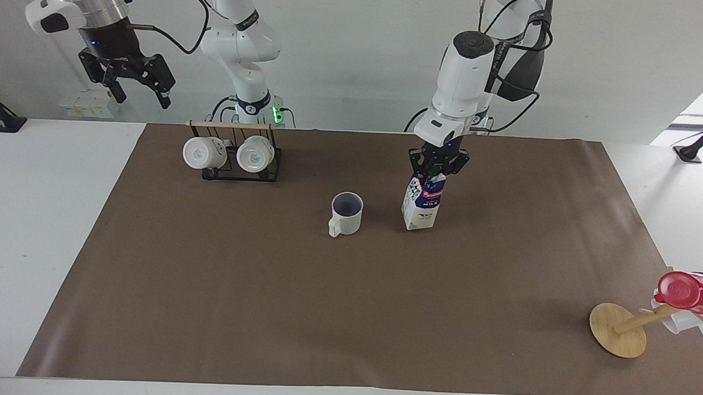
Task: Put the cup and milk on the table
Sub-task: 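Carry the milk carton with the left gripper beside the mug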
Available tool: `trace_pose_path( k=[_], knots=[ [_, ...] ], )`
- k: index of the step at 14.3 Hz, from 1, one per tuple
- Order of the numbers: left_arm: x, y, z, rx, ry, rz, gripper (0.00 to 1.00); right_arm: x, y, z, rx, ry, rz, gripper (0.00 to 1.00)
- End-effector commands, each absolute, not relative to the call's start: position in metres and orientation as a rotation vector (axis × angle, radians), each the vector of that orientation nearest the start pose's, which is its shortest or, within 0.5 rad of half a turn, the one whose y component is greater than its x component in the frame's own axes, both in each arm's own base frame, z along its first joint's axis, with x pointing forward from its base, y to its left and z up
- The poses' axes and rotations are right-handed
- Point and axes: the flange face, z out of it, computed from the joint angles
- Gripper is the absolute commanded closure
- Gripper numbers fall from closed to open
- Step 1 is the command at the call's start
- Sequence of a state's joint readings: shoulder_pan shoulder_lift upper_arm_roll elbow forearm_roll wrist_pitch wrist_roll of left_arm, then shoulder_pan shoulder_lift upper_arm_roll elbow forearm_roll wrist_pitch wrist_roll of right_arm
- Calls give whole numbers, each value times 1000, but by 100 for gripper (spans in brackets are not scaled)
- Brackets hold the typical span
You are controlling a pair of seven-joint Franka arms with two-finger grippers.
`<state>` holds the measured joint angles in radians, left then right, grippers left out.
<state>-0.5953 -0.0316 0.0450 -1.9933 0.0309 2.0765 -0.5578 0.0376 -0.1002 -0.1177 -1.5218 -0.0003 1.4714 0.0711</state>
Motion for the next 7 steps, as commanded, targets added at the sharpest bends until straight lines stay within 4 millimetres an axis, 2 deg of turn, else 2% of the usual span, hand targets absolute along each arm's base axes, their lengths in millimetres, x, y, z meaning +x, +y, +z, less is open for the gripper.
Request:
trace_pose_path(
  k=[1, 5, 7],
  knots=[
    [478, -316, 476, -3170, -20, -221, 74, 505, -41, 696, -3103, 200, -69, 0],
    [482, -324, 467, -3179, -13, -246, 74, 504, -46, 698, -3102, 195, -67, 0],
    [483, -325, 462, -3176, -11, -244, 73, 506, -41, 698, -3120, 166, -71, 0]
  ],
)
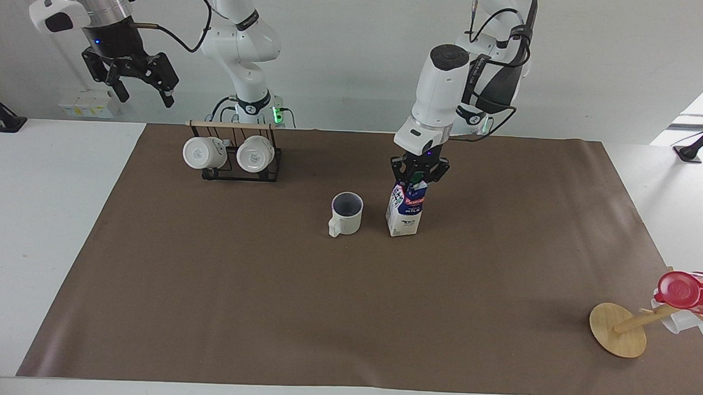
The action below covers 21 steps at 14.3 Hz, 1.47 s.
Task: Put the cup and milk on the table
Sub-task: 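Carry the milk carton with the left gripper beside the mug, then release the carton and withdraw the left gripper to rest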
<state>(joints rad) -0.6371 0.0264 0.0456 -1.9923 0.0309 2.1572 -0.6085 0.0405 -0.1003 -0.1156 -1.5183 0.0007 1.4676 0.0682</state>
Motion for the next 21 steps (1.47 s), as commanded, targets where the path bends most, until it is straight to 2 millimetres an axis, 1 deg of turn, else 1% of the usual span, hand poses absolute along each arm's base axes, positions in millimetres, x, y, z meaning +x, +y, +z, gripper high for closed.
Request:
trace_pose_path(
  k=[1, 3, 5, 6, 7, 8, 9, 11, 12, 13, 14, 16, 17, 18, 19, 20, 21],
  knots=[
    [484, -326, 463, -3177, -11, -248, 72, 508, -39, 694, -3122, 162, -64, 0],
    [485, -326, 464, -3177, -9, -248, 63, 518, -38, 683, -3128, 160, -55, 0],
    [484, -326, 463, -3178, -12, -247, 48, 514, -37, 682, -3125, 164, -33, 0],
    [484, -327, 464, -3179, -10, -249, 40, 511, -37, 678, -3122, 166, -19, 0],
    [484, -327, 464, -3179, -7, -249, 34, 511, -36, 679, -3121, 166, -21, 0],
    [484, -327, 464, -3179, -7, -249, 29, 511, -37, 678, -3113, 169, -19, 0],
    [484, -327, 464, -3179, -7, -249, 21, 511, -38, 679, -3111, 169, -21, 0],
    [481, -331, 463, -3178, -7, -240, 0, 511, -37, 680, -3111, 169, -24, 0],
    [480, -332, 464, -3178, -46, -235, 0, 511, -37, 679, -3112, 166, -24, 0],
    [477, -336, 467, -3179, -49, -229, 0, 511, -37, 680, -3110, 171, -31, 0],
    [469, -343, 472, -3179, -22, -221, 0, 512, -38, 680, -3109, 173, -33, 0],
    [466, -341, 489, -3165, -15, -177, 0, 511, -39, 680, -3109, 178, -36, 0],
    [464, -339, 503, -3158, -14, -156, 0, 511, -39, 679, -3109, 180, -36, 0],
    [464, -335, 514, -3148, -24, -135, 0, 511, -39, 679, -3109, 178, -33, 0],
    [464, -329, 530, -3143, -32, -124, 0, 511, -41, 679, -3109, 183, -33, 0],
    [466, -319, 543, -3136, -21, -110, 0, 511, -41, 678, -3108, 185, -33, 0],
    [468, -306, 557, -3130, 8, -97, 0, 511, -41, 678, -3109, 183, -33, 0]
  ],
)
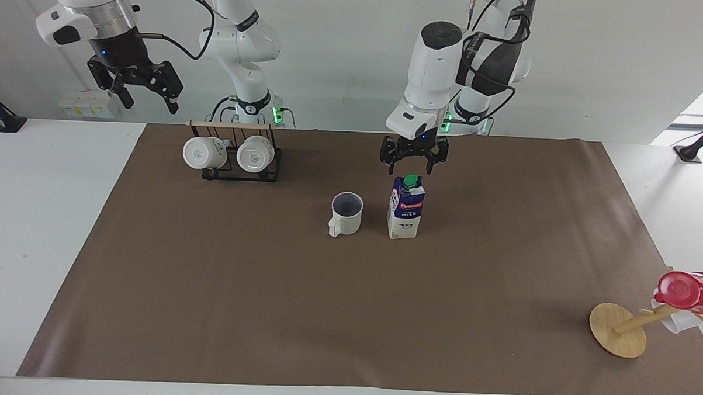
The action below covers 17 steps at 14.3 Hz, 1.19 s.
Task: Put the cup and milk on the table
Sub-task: 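Release the carton and withdraw the left gripper to rest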
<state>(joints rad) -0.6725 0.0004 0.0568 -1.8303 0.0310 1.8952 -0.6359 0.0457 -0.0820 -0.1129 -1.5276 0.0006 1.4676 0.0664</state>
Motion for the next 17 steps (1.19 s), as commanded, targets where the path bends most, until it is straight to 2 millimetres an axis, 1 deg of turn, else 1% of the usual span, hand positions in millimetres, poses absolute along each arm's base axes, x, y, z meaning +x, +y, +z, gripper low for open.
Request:
trace_pose_path(
  k=[1, 3, 5, 8, 10, 12, 14, 15, 17],
  knots=[
    [474, -287, 570, -3121, 38, -79, 0, 511, -41, 678, -3113, 179, -31, 0],
    [481, -250, 591, -3107, 112, -43, 0, 509, -41, 677, -3123, 167, -9, 0],
    [491, -204, 610, -3108, 133, -41, 0, 511, -37, 678, -3128, 153, -26, 0],
    [499, -155, 629, -3102, 146, -10, 0, 509, -35, 676, -3126, 145, -9, 0],
    [505, -122, 632, -3100, 143, 5, 0, 509, -35, 673, -3125, 155, -2, 0],
    [505, -102, 636, -3100, 152, 17, 0, 509, -36, 673, -3126, 162, -2, 0],
    [505, -90, 642, -3100, 122, 32, 0, 512, -35, 675, -3126, 181, 29, 0],
    [506, -83, 644, -3100, 121, 31, 0, 515, -36, 670, -3128, 189, 65, 0],
    [507, -68, 645, -3096, 201, 34, 0, 518, -37, 671, -3130, 192, 27, 0]
  ],
)
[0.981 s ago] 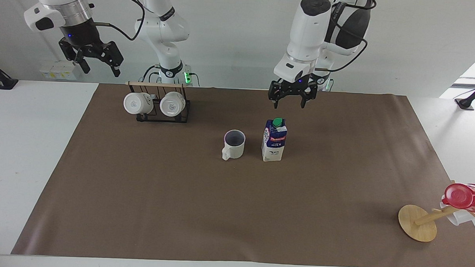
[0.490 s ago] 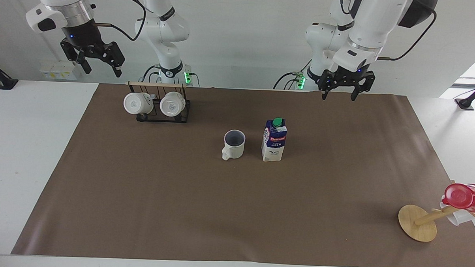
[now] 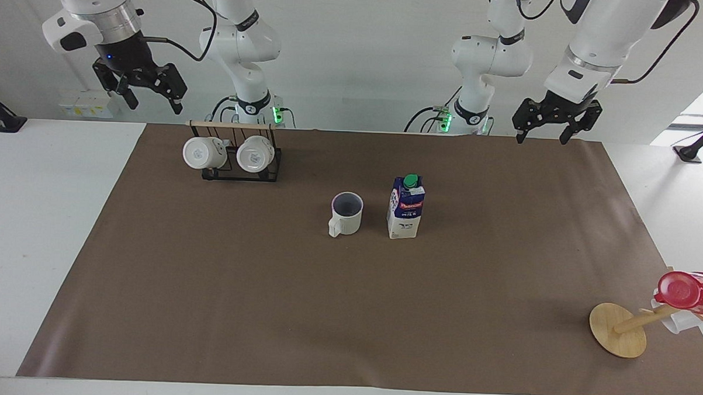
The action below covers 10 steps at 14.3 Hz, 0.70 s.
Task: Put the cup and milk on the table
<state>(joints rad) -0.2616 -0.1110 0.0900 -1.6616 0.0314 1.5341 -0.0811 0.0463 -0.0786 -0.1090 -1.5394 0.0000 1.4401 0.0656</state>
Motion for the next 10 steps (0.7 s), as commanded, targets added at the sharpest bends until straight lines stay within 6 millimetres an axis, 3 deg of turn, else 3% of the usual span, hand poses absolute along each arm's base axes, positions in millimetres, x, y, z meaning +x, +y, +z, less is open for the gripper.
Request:
trace_pose_path(
  k=[1, 6, 10],
  knots=[
    [508, -59, 645, -3096, 202, 37, 0, 517, -37, 673, -3127, 199, 6, 0],
    [507, -33, 643, -3098, 220, 88, 0, 517, -37, 673, -3136, 201, 1, 0],
    [505, -33, 646, -3103, 233, 82, 0, 517, -37, 673, -3140, 192, -7, 0]
  ],
)
